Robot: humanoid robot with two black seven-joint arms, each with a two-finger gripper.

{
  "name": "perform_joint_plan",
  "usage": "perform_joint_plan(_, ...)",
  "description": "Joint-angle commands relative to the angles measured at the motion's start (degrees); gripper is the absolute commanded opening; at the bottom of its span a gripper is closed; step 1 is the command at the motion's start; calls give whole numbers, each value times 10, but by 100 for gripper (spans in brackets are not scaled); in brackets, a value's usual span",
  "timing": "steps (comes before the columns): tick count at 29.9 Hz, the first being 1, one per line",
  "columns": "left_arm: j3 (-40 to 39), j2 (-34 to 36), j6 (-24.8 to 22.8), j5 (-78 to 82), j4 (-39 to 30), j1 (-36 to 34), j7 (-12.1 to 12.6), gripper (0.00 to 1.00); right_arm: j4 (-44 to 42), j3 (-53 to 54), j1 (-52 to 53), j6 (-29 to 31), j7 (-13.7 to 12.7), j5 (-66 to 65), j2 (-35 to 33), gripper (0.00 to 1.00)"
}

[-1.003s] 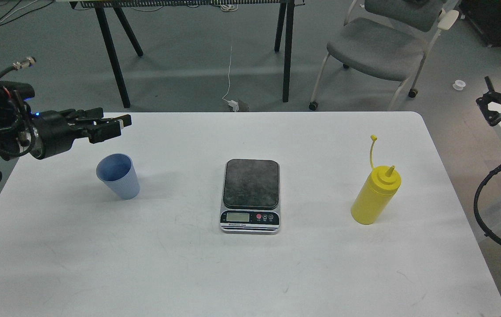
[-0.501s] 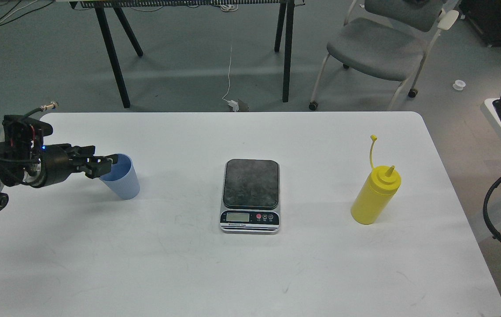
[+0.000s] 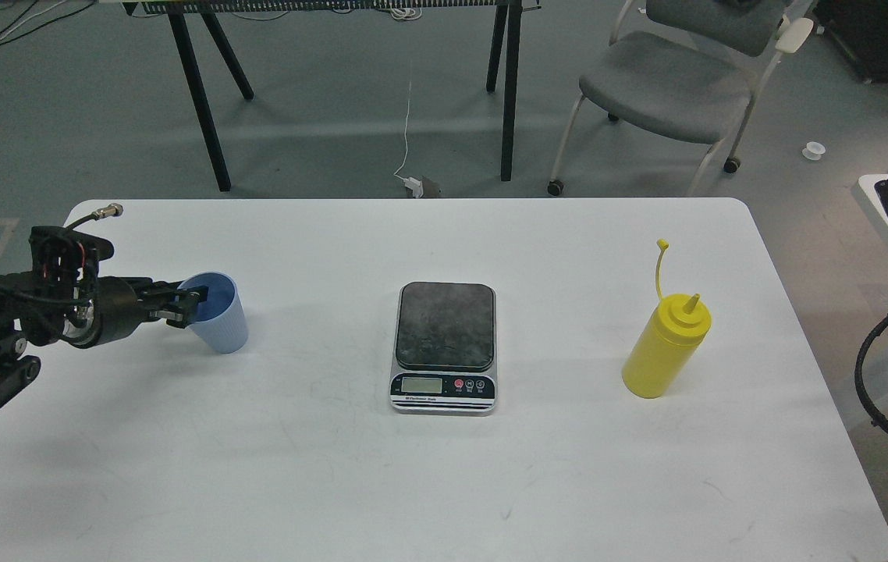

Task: Pour seasoning into cup on scale with both arms
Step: 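Close the left gripper around the light-blue cup, then lift the cup with the left gripper and place it on the scale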

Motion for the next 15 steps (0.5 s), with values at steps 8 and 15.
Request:
perform_joint_plan(8, -1, 1, -15, -17, -46, -60, -20, 4, -19, 0, -4, 0, 5, 1, 0, 99)
perform_joint_plan(15, 18, -33, -115, 1, -166, -166, 12, 4, -28, 19, -23, 0, 5, 1, -5, 99)
